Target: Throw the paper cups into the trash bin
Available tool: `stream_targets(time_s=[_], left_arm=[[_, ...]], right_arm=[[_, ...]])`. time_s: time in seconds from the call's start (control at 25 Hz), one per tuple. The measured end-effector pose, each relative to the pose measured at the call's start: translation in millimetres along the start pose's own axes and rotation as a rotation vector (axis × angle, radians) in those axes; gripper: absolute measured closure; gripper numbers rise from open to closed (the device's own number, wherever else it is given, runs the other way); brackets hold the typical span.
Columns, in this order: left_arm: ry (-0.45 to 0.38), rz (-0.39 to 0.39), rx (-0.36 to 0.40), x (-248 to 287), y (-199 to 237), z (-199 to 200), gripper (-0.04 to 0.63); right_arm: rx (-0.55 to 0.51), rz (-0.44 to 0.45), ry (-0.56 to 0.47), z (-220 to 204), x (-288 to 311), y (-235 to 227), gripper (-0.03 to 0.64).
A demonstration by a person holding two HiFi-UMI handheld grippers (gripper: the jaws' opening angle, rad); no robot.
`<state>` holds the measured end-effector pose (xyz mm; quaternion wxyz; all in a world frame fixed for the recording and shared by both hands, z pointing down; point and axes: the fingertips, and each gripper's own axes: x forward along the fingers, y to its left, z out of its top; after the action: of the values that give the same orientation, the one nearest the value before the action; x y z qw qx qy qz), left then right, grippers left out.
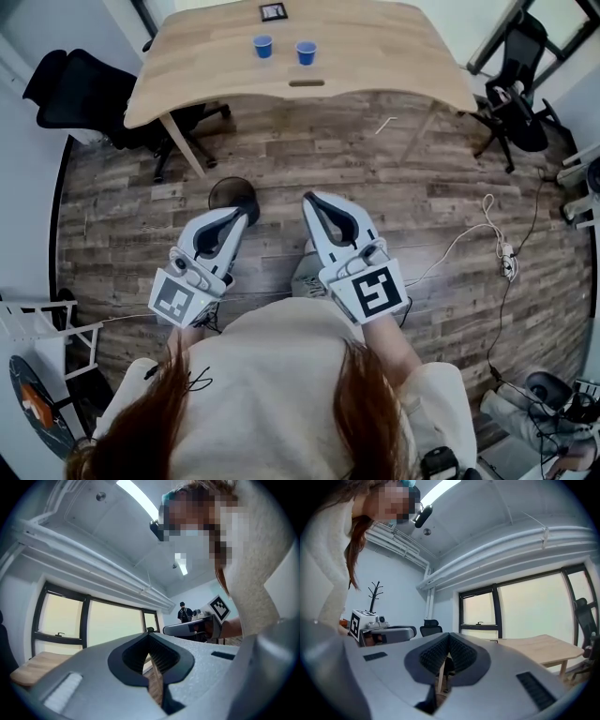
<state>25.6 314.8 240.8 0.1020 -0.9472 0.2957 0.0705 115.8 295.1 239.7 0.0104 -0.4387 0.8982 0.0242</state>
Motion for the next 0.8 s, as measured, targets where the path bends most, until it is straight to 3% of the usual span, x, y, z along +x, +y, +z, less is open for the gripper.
stream_targets(time_s=[0.16,0.28,0.44,0.8], left_arm=[[-0.030,-0.003,0.024,34,22,-1,0.592],[0.011,0.026,0.017,52,41,-13,0.592],[-0.034,0.035,0.011,80,63,-11,0.592],[0.005,0.045,-0.011,139,92,-30,0.592]], right_arm=[[-0.004,0.015,-0.009,1,25,-33,0.606],[-0.004,0.032,-0.012,2,43,-52,0.606],[0.006,0.044,-0.004,1,63,-79,0.606],[0.023,0.067,0.004,-2,91,-138,0.606]])
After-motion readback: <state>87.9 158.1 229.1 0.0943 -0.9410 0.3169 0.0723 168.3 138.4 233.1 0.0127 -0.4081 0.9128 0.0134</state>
